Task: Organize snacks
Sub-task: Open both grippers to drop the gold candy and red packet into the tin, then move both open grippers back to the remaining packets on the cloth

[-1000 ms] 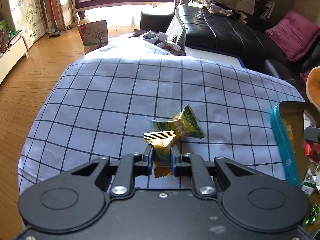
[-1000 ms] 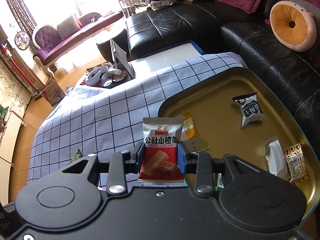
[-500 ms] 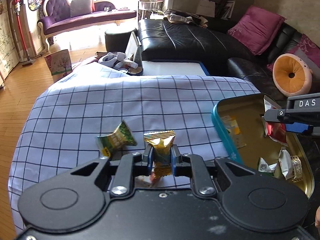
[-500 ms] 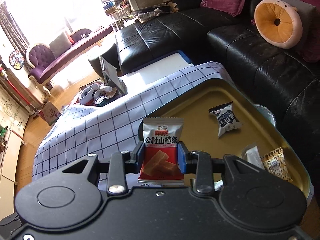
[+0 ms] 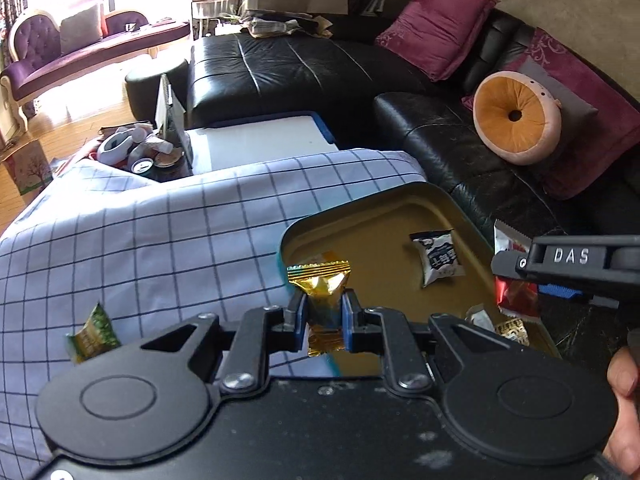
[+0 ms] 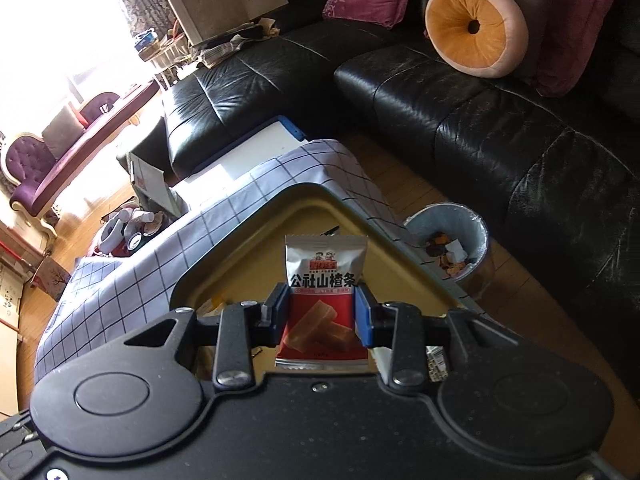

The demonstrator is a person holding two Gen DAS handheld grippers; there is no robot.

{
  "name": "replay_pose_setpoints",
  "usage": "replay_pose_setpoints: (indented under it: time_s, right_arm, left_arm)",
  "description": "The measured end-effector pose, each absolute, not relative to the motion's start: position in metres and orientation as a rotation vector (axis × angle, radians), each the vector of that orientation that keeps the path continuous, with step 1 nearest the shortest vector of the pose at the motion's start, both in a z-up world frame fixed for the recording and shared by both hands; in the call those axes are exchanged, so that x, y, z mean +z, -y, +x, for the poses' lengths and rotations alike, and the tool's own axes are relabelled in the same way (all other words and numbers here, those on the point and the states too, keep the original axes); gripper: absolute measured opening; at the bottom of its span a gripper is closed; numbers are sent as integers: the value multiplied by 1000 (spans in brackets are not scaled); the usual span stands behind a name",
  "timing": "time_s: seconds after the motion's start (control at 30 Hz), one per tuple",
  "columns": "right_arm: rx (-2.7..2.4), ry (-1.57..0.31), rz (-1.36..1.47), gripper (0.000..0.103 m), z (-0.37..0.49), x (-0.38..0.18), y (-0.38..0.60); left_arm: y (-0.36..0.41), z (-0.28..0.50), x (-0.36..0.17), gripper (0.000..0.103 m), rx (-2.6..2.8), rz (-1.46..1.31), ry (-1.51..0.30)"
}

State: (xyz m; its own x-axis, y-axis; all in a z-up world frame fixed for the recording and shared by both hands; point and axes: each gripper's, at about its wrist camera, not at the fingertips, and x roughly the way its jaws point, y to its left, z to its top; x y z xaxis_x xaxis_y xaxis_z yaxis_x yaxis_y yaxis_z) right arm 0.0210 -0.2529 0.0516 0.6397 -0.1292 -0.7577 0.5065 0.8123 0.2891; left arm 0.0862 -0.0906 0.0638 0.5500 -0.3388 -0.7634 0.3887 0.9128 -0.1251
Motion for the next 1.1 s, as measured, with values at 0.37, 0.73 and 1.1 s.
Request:
replay_pose_setpoints:
  time_s: [0.37,0.73,1.1]
  right_arm:
    - [-403,-802,547,44,12,44,279]
    - [-320,-793,511,44,10,43,272]
    - [-271,-802,474,50,17,45,252]
  left_arm:
    - [158,114,53,40,-446,141,-899]
    - [117,79,33,45,-302,147,-919]
    - [68,60,18,46,-217,114,-957]
